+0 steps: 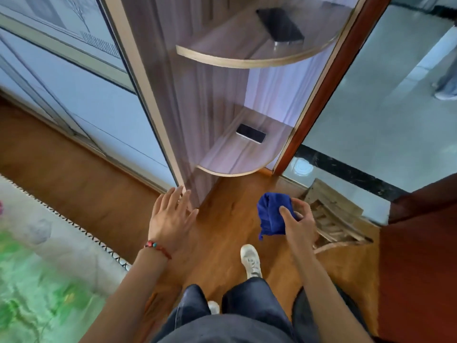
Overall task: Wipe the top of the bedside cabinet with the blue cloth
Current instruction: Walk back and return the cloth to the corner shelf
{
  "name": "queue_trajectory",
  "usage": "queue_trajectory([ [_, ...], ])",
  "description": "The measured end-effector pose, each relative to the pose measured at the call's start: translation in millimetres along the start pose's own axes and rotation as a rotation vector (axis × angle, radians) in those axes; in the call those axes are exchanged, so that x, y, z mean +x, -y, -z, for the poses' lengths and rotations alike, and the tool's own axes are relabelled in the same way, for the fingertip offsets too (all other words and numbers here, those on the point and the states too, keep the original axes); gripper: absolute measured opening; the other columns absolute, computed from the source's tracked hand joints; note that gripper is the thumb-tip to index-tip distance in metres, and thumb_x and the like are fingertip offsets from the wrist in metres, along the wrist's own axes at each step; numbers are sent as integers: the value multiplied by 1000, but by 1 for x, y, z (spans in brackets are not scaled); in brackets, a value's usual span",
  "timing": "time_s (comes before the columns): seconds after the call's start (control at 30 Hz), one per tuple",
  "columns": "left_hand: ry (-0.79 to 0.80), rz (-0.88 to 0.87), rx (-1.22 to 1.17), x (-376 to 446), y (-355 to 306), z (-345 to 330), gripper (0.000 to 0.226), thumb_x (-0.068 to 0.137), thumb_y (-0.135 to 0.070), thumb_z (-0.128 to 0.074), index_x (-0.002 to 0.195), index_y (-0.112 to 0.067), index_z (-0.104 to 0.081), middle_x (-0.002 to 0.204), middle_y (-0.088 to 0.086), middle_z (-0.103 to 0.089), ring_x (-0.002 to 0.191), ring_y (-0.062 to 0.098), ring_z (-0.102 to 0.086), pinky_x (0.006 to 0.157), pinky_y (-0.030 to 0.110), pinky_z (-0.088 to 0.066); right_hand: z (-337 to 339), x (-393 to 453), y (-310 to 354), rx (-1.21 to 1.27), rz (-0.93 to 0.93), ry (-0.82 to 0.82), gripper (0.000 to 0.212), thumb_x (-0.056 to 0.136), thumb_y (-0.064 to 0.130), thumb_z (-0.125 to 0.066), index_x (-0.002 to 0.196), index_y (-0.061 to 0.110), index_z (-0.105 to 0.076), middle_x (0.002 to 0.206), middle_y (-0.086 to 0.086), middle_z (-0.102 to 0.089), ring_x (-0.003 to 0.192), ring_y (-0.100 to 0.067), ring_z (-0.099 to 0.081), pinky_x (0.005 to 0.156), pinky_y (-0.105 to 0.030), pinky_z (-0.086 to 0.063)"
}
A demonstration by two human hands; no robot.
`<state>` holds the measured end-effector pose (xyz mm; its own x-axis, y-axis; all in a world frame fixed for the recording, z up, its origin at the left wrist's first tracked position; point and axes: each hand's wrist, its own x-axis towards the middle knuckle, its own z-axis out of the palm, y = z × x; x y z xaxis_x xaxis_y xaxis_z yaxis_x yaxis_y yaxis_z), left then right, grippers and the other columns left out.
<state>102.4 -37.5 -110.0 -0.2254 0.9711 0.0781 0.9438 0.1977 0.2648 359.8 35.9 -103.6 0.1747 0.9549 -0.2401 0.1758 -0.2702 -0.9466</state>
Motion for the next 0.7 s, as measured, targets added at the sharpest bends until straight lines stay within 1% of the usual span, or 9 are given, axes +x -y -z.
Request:
queue_trajectory([
  [0.03, -15, 31, -9, 9, -2, -2, 55, 86, -43, -36, 122, -7, -56, 124, 15, -56, 120, 32, -46, 101, 47, -30, -5, 16, 2, -11, 7, 37, 27, 84, 10, -61, 107, 21, -52, 82, -4, -63, 71, -13, -61, 49, -12, -47],
  [0.07, -30, 59, -14, 17, -4, -4, 53, 85, -42, -37, 120, -6, -57, 123, 15, -56, 120, 30, -44, 100, 47, -31, -10, 31, 4, -20, 4, 79, 26, 84, 11, -62, 105, 23, -52, 83, -6, -64, 72, -16, -62, 52, -16, -49],
  [0.13, -57, 109, -16, 29, -8, -9, 50, 84, -38, -40, 118, -5, -56, 121, 16, -57, 119, 28, -40, 98, 49, -34, -17, 61, 8, -64, -10, 156, 26, 83, 11, -62, 101, 27, -53, 83, -7, -65, 75, -21, -62, 62, -29, -51],
  [0.2, -68, 167, -27, 36, -13, -16, 50, 85, -39, -42, 119, -5, -55, 122, 17, -56, 120, 30, -40, 97, 51, -34, -24, 89, 11, -96, 4, 209, 26, 81, 10, -63, 100, 26, -56, 89, -3, -65, 80, -20, -62, 72, -33, -51],
  [0.27, -69, 224, -37, 43, -16, -25, 52, 88, -43, -40, 120, -4, -55, 124, 16, -55, 121, 32, -42, 99, 50, -34, -32, 114, 12, -124, 15, 251, 25, 80, 9, -64, 99, 23, -58, 93, -2, -65, 84, -19, -62, 75, -31, -51],
  [0.37, -32, 271, -31, 54, -23, -40, 57, 94, -47, -29, 122, -4, -53, 125, 17, -54, 121, 32, -42, 99, 49, -33, -44, 147, 9, -166, 8, 307, 24, 79, 9, -64, 98, 22, -57, 91, -2, -64, 81, -20, -61, 70, -28, -49],
  [0.53, -8, 281, -39, 77, -22, -61, 57, 95, -46, -27, 122, -2, -53, 125, 18, -55, 119, 35, -45, 98, 52, -36, -71, 185, -3, -198, 4, 342, 22, 80, 9, -63, 98, 20, -56, 84, -1, -63, 71, -16, -57, 64, -23, -48],
  [0.63, 7, 260, -27, 95, -14, -79, 59, 96, -45, -25, 120, -1, -56, 124, 18, -55, 119, 35, -45, 99, 51, -35, -93, 203, -17, -205, -5, 346, 22, 81, 6, -62, 100, 16, -57, 85, 3, -62, 74, -10, -58, 65, -16, -47],
  [0.7, -2, 242, -28, 105, -6, -93, 58, 96, -44, -26, 120, -1, -56, 125, 18, -55, 120, 34, -44, 99, 50, -35, -109, 215, -31, -185, -19, 338, 22, 81, 5, -61, 101, 14, -57, 89, 0, -64, 79, -11, -60, 69, -17, -48],
])
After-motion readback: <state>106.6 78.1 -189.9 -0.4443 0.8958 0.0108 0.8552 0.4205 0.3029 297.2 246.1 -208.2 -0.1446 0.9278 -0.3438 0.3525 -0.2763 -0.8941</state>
